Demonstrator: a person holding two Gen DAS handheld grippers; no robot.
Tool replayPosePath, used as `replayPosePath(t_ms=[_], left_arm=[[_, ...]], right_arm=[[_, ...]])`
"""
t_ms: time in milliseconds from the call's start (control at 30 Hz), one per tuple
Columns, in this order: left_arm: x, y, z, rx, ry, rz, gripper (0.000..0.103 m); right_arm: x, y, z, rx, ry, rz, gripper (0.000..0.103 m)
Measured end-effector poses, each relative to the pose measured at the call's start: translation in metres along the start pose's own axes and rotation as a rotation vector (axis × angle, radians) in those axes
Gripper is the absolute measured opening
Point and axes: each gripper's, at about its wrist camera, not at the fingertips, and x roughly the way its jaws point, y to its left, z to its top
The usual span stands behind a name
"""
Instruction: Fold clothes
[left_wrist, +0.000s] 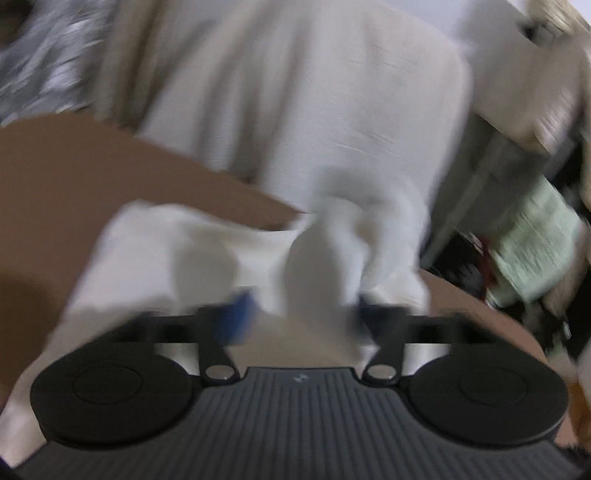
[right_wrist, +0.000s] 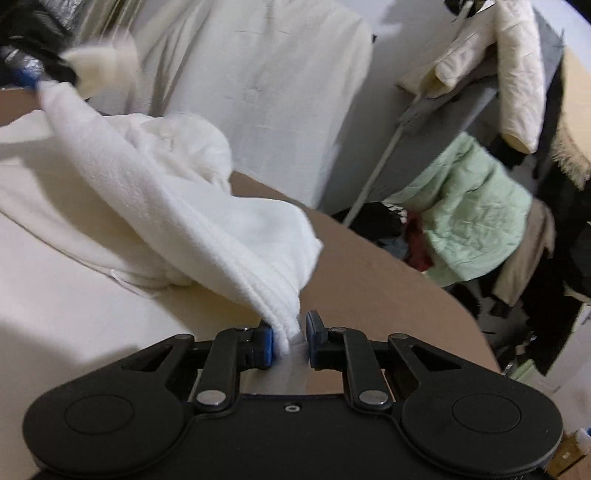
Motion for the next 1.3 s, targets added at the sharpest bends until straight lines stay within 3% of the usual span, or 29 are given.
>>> replayPosePath(t_ms=[67,100,200,300,367,433,500,533,567,600,633,700,933,1033,1100,1200,1233,1300], left_arm=[[-0.002,0.024,-0.007,-0.073,0.022,0.094,0.088],[0.005,0.036,-0.007,-0.109,0.083,0.105,0.087],[0.02,0.057,-0.005,-0.188,0.222,0.041,0.086],[0.023,0.054,-0.002,-0.126,0.286,0.028,0.087],[0.026,0.049,0.0,-0.059,0.322,0.038,0.087],[0.028,0.048,-0.003,-0.023,0.327,0.034,0.088],[0.029,0.048,-0.007,0.0,0.328,0.026,0.088],[0.029,0.048,-0.009,0.012,0.329,0.022,0.083],[0.03,0.046,-0.01,0.041,0.326,0.018,0.073],[0.032,0.042,-0.011,0.086,0.32,0.015,0.045],[0.031,0.038,-0.012,0.12,0.316,0.012,0.035],[0.03,0.031,-0.012,0.174,0.308,0.007,0.033],[0.02,0.017,0.002,0.25,0.269,0.025,0.032],[0.015,0.009,0.001,0.282,0.256,0.056,0.031],[0.01,0.004,-0.001,0.311,0.246,0.073,0.031],[-0.002,-0.001,-0.003,0.326,0.233,0.074,0.031],[-0.005,-0.002,-0.004,0.328,0.226,0.069,0.031],[-0.012,-0.003,-0.006,0.329,0.208,0.059,0.031]], right_arm=[[0.004,-0.003,-0.007,0.032,0.03,-0.004,0.018],[0.009,-0.004,-0.009,0.053,0.045,-0.002,0.018],[0.013,-0.004,-0.012,0.098,0.081,-0.002,0.018],[0.01,0.001,-0.013,0.097,0.143,0.009,0.018],[0.0,-0.002,-0.012,0.128,0.165,0.035,0.024],[-0.02,-0.014,-0.01,0.206,0.125,0.121,0.045],[-0.041,-0.026,-0.006,0.284,0.057,0.205,0.06],[-0.051,-0.032,-0.003,0.318,0.019,0.243,0.062],[-0.054,-0.037,0.002,0.34,0.004,0.265,0.067],[-0.055,-0.041,0.008,0.359,-0.006,0.281,0.07],[-0.049,-0.044,0.016,0.37,0.008,0.271,0.07],[-0.037,-0.048,0.03,0.41,0.055,0.262,0.07],[-0.014,-0.066,0.101,0.638,0.389,0.58,0.07],[-0.033,-0.072,0.154,0.51,0.41,0.637,0.07],[-0.037,-0.087,0.184,0.489,0.45,0.682,0.07],[-0.028,-0.101,0.215,0.432,0.584,0.822,0.07],[-0.026,-0.103,0.218,0.404,0.617,0.824,0.07],[-0.028,-0.108,0.211,0.402,0.555,0.77,0.07]])
